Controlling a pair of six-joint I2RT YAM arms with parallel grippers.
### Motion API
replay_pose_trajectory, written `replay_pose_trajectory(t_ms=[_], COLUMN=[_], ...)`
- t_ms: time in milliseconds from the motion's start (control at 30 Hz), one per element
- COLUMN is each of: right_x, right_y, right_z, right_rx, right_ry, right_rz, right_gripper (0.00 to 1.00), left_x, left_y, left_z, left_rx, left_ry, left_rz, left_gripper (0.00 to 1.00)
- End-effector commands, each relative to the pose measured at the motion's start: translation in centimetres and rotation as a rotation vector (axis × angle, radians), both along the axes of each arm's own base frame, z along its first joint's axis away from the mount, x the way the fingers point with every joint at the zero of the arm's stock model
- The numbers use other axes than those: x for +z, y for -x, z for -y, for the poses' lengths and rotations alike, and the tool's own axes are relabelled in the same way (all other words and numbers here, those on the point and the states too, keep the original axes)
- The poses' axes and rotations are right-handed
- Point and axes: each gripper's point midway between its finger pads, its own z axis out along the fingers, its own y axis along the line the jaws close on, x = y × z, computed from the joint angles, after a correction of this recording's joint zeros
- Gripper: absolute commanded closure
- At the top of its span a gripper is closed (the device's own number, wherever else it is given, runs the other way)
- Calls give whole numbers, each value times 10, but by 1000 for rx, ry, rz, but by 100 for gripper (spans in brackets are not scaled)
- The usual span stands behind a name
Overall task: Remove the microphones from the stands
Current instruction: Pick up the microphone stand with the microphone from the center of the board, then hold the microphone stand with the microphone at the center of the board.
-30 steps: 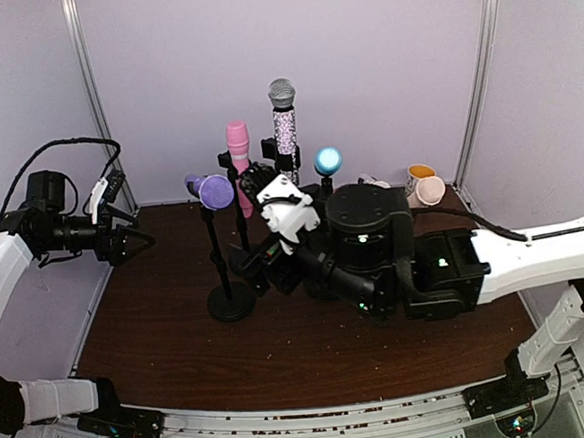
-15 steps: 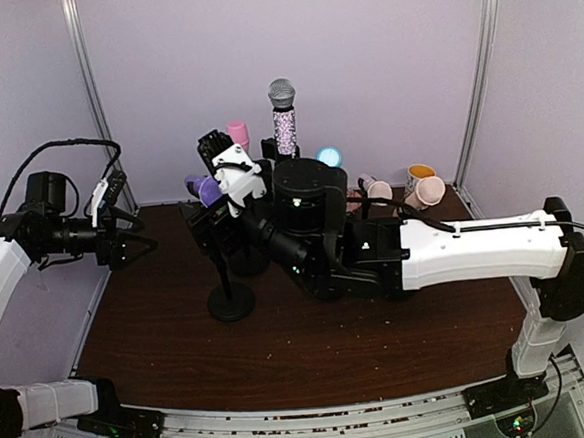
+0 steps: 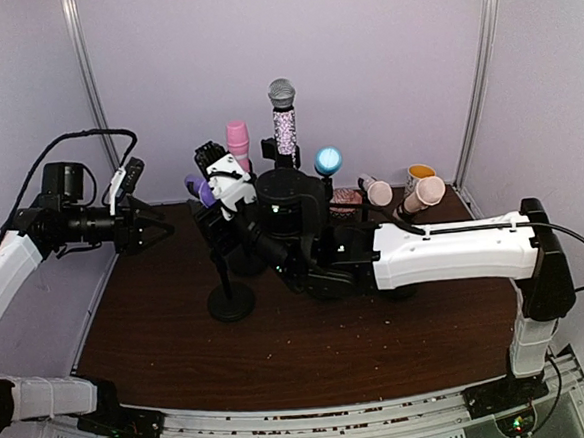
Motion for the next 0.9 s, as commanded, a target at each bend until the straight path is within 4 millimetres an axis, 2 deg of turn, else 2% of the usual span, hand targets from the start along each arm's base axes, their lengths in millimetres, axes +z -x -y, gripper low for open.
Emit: replay_pose_trajectory(t_ms=[0,167,467,633,867], right_x=[27,30,31,34,36], right_y=[-2,-2,-1,3,6], right_z=[3,4,3,-1,-5], right_rx=[-4,-10,-9,3,21], right_ry=[-91,-108,-137,-152,-160], right_rz=[16,20,16,17,18], right_gripper=[44,60,69,75,82], left_x=[8,2,-7,-2,-14], left_y=[-22,-27,-50,-47,-60], left_z=[11,31,45,55,64], left_rx=[21,-26,5,-44,-17], left_ry=[47,30,13,57,87], left_rz=[26,37,83,131,108], left_gripper=[36,45,49,60,69])
